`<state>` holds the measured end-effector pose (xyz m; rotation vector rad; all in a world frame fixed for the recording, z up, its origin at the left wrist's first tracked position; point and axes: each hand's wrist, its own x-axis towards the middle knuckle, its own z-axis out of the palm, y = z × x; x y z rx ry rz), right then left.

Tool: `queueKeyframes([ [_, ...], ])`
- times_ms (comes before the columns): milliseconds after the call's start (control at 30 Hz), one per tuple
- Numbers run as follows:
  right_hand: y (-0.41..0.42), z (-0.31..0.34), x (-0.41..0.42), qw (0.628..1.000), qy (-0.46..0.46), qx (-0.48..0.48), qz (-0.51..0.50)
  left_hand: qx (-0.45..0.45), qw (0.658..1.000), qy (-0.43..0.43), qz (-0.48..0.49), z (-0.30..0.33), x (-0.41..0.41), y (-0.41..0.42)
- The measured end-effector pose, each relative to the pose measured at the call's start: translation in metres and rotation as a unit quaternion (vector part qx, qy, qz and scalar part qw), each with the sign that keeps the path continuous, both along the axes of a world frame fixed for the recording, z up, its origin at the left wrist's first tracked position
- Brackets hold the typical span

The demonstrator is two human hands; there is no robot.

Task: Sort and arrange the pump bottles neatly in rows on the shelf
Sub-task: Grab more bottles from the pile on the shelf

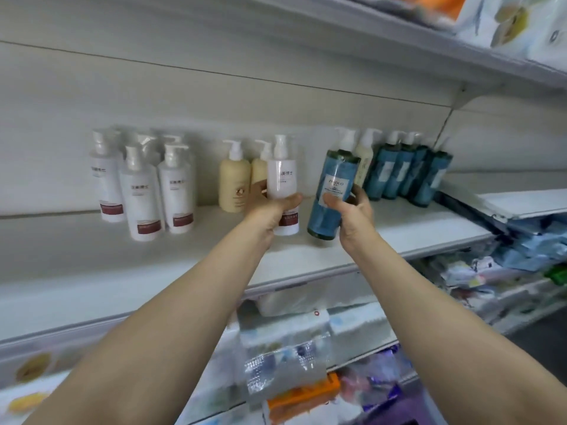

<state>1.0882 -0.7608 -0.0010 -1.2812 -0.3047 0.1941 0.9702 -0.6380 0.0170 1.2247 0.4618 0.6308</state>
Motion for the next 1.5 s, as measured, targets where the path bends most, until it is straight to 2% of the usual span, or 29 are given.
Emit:
queueKeyframes([
  [400,-0.092,0.001,0.150,0.997,0.000,-0.050,-0.054,-0.028,0.997,-0.002,0.067,-0.009,0.102,-0.070],
  [867,-0.105,-0.004,0.243,0.995,0.000,-0.083,-0.061,0.007,0.995,0.001,0.102,-0.002,0.145,-0.073],
  [1100,-0.098,-0.012,0.246,0.994,-0.004,-0.078,-0.078,0.001,0.994,0.017,0.110,-0.010,0.145,-0.072],
  [1267,-0.093,-0.015,0.218,0.979,0.034,0.026,-0.197,0.001,0.994,0.023,0.109,-0.013,0.140,-0.073],
  [1333,-0.086,-0.016,0.200,0.971,0.019,0.009,-0.237,-0.003,0.994,0.021,0.110,-0.013,0.135,-0.072],
  [1400,-0.074,-0.013,0.179,0.977,-0.003,-0.032,-0.211,-0.003,0.993,0.025,0.113,-0.014,0.131,-0.071],
  [1500,-0.054,-0.009,0.146,0.988,-0.058,-0.079,-0.120,-0.008,0.993,0.031,0.116,-0.015,0.123,-0.068],
])
